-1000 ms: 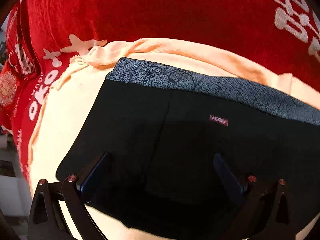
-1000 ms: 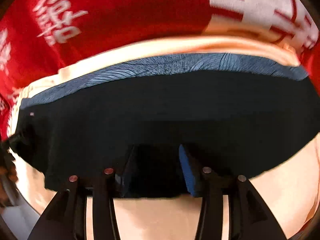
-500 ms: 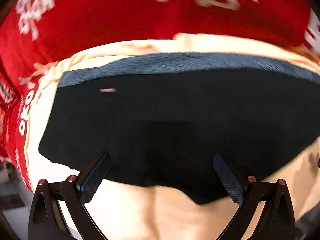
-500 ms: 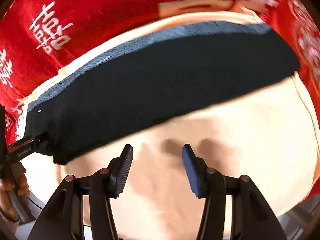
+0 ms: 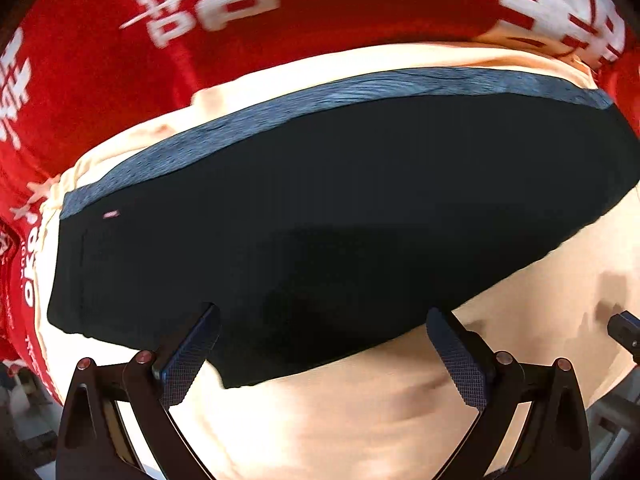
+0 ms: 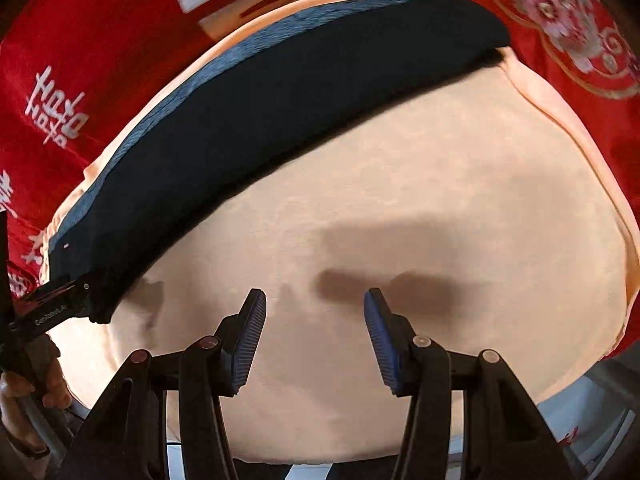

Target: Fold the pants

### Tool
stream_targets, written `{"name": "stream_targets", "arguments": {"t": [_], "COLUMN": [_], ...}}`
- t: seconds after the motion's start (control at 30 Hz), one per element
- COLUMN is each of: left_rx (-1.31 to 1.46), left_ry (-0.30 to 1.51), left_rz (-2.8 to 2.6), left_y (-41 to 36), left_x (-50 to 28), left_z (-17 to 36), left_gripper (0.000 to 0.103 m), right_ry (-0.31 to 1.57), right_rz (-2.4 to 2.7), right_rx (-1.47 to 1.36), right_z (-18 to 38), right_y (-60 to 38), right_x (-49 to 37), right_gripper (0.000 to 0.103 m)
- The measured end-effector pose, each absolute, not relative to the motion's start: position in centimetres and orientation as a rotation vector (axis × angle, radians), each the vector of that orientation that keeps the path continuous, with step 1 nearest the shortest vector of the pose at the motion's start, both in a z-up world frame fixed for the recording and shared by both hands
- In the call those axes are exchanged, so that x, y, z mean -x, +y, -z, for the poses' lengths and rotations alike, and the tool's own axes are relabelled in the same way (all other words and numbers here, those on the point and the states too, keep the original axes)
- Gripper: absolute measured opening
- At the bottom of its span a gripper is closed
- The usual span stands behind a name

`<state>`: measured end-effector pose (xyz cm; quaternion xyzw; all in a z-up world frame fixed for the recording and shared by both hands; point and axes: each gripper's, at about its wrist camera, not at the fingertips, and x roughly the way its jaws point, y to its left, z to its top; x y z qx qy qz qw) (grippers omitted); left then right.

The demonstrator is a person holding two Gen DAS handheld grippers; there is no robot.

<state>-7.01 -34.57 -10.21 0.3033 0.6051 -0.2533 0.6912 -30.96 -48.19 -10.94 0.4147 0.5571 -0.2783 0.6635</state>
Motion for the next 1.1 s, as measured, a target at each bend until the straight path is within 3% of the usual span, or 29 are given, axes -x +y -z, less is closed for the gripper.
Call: {"name": "stream_targets", "arguments": {"t": [0.63,0.9,0.93,0.97,1.1], "left_rx": [-0.633,-0.587,-0.586,-0.592,-0.622], "left_ry": [1.31,1.351,1.35,1.344,1.313], "left_rz": [0.628,0.601,0.602,0.602,0.596], "left_y": [-47.6,-48.0,-47.5,-47.5,-47.9], "left_x": [11.3,11.2,10.6,10.6,11.4], "left_z": [10.9,12.9,13.2,13.2,13.2], "left_gripper": [0.103,0.103,0.103,0.103,0.103], "right_ry": [1.058,0.915,0.898,0.887,0.898], "right_rz": [0.705,0.86,0.876,0.884,0.917], "right_rx": [-1.09,-1.119,-1.131,-1.139,-1.065], "right_z": [12.1,12.9,13.2,13.5,12.8], "right_y": [-57.1,-64.3,-65.3,-65.8,-66.3], "right_x": [34.0,33.9,33.7,33.8,33.0], "right_gripper": [0.055,0.055,0.047,0.011,0.007]}}
